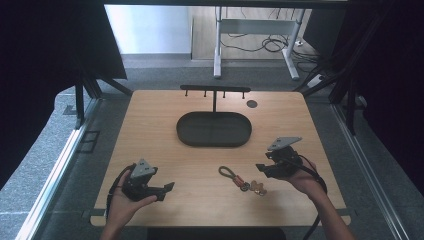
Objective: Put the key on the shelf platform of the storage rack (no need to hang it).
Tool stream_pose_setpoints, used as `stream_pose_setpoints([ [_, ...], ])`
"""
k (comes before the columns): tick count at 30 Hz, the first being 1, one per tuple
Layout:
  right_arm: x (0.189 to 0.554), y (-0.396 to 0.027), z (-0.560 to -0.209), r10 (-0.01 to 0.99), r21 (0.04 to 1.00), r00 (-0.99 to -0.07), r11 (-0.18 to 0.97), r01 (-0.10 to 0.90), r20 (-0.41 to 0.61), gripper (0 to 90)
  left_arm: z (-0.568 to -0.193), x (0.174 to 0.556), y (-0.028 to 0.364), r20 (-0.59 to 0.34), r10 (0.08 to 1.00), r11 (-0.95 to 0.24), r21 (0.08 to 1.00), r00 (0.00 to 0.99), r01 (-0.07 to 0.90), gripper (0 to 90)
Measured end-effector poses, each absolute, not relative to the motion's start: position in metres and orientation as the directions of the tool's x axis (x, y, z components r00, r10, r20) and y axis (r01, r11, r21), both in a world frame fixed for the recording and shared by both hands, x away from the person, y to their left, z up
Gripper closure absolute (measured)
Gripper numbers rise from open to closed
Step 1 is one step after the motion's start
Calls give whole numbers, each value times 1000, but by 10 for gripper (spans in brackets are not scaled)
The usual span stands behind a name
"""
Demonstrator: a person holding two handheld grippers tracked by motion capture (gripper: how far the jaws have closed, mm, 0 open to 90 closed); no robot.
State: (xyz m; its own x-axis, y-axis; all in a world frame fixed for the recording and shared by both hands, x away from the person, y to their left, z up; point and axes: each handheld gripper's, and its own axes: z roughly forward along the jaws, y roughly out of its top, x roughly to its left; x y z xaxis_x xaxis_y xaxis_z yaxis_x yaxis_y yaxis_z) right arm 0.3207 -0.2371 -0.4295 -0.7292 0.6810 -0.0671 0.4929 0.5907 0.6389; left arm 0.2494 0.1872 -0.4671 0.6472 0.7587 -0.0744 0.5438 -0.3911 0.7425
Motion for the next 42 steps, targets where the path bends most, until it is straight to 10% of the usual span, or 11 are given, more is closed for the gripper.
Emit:
stream_pose_setpoints([
  [42,329,-177,-474,579,500,-815,717,486,-39,448,-466,249,190,-80,755,-387,747,651,541,204],
])
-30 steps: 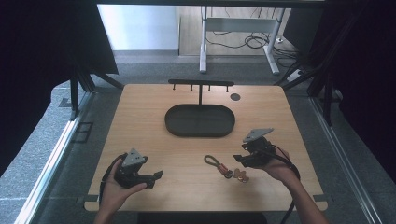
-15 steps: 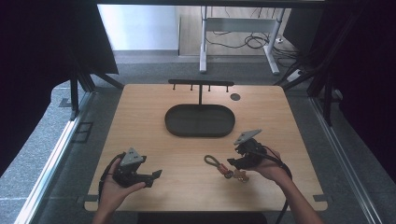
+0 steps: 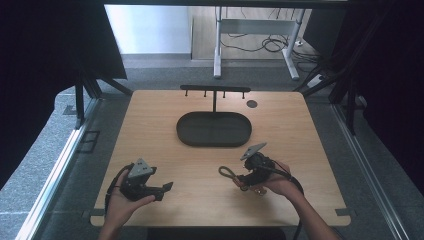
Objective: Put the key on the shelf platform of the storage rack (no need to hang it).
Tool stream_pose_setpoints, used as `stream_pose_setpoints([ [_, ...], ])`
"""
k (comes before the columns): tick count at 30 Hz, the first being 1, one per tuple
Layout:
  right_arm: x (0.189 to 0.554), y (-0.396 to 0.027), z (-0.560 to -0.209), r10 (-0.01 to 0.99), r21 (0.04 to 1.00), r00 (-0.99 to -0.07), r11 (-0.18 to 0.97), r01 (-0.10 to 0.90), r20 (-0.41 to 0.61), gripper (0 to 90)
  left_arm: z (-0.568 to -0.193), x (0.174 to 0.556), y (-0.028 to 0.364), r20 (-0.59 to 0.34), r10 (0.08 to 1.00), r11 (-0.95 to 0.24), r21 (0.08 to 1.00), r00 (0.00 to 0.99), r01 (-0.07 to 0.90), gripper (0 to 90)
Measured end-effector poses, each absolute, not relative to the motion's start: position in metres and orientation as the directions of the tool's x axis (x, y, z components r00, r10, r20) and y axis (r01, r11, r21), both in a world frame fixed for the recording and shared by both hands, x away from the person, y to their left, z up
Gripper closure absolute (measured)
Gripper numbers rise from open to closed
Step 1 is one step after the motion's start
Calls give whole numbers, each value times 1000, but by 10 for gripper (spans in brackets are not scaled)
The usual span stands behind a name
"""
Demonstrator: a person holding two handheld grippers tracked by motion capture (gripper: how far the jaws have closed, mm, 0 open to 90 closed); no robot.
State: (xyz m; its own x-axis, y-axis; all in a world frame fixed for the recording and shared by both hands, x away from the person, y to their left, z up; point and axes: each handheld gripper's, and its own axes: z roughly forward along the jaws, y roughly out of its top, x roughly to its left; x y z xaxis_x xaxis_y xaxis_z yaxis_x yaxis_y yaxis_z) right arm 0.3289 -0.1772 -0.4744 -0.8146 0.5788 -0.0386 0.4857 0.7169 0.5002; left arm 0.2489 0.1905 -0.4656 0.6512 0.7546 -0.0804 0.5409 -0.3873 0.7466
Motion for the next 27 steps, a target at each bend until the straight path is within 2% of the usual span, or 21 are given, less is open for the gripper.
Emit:
stream_pose_setpoints([
  [27,329,-163,-503,565,417,-825,753,509,-12,520,-467,249,188,-84,750,-393,740,656,545,204],
])
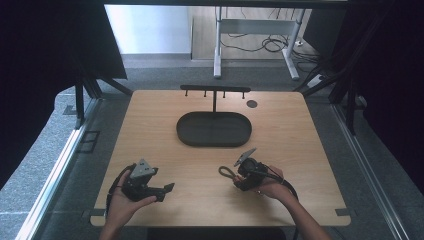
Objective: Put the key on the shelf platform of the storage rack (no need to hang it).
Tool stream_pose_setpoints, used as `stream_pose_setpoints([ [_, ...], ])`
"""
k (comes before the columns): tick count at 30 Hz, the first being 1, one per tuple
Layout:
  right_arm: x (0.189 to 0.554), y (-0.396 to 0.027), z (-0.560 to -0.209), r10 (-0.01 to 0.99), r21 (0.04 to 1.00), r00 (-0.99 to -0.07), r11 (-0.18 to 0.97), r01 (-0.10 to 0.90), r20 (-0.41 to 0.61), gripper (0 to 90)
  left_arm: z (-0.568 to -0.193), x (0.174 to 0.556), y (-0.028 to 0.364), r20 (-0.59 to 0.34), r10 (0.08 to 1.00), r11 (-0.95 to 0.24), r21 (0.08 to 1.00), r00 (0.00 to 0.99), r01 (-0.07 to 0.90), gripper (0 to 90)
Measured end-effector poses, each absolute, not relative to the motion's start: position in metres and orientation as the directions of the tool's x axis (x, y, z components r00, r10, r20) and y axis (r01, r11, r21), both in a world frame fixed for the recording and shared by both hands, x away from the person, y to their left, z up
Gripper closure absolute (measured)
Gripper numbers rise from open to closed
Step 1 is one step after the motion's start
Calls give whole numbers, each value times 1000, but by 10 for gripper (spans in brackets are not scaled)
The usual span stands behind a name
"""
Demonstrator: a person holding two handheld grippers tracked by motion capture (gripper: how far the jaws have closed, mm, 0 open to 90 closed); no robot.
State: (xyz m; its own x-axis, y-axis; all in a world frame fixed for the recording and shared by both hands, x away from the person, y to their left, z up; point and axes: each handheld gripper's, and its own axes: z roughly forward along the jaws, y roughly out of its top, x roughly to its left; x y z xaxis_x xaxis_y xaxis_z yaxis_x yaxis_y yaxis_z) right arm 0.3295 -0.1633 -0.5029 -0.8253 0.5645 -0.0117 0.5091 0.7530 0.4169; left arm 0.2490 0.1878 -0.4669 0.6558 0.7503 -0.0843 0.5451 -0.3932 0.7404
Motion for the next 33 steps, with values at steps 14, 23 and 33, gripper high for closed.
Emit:
stream_pose_setpoints([
  [14,331,-162,-508,566,405,-824,753,520,5,591,-467,249,187,-83,749,-397,739,658,544,204],
  [23,335,-164,-507,572,389,-820,753,531,13,658,-467,249,187,-84,748,-397,739,658,545,203],
  [33,333,-168,-486,564,426,-826,745,514,12,664,-467,249,187,-83,750,-393,741,656,544,203],
])
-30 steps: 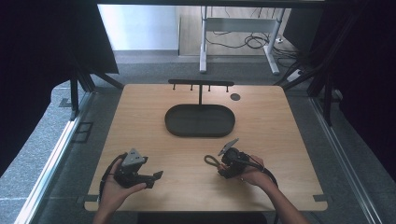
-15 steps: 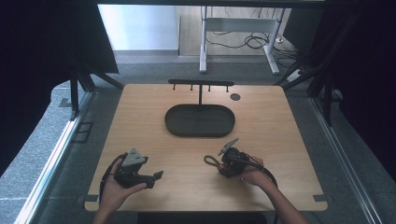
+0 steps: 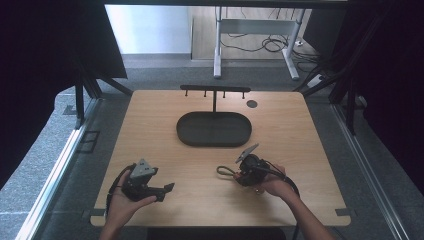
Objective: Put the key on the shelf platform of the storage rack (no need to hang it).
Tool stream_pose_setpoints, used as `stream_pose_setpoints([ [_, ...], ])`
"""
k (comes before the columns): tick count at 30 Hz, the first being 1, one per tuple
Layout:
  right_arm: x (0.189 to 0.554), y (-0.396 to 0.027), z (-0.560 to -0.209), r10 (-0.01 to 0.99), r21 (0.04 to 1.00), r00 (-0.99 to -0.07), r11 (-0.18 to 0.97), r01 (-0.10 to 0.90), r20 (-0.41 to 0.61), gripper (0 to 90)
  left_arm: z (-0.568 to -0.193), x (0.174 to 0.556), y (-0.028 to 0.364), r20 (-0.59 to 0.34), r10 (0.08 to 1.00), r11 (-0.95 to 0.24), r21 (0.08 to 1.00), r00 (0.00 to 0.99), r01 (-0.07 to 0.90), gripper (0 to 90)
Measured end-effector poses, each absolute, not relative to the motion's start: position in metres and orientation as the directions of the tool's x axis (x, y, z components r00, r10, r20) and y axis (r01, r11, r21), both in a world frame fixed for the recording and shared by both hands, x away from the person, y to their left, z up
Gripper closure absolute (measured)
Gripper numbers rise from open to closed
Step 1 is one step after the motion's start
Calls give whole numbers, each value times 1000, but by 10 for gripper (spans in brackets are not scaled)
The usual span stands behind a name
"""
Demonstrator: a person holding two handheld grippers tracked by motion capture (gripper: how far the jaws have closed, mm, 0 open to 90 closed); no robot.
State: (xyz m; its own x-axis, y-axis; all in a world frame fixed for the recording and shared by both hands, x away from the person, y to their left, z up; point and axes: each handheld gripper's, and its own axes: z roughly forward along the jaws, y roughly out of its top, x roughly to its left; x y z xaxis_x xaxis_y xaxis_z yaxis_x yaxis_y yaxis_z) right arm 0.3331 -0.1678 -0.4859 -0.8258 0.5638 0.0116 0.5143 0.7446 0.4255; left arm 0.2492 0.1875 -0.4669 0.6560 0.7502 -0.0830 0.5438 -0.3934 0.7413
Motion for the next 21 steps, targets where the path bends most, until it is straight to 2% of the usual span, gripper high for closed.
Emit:
stream_pose_setpoints([
  [10,330,-176,-455,569,484,-822,721,496,-4,664,-465,249,189,-79,749,-394,745,658,539,203],
  [21,328,-173,-441,552,503,-834,724,472,-12,665,-464,248,190,-81,749,-391,748,658,537,204],
])
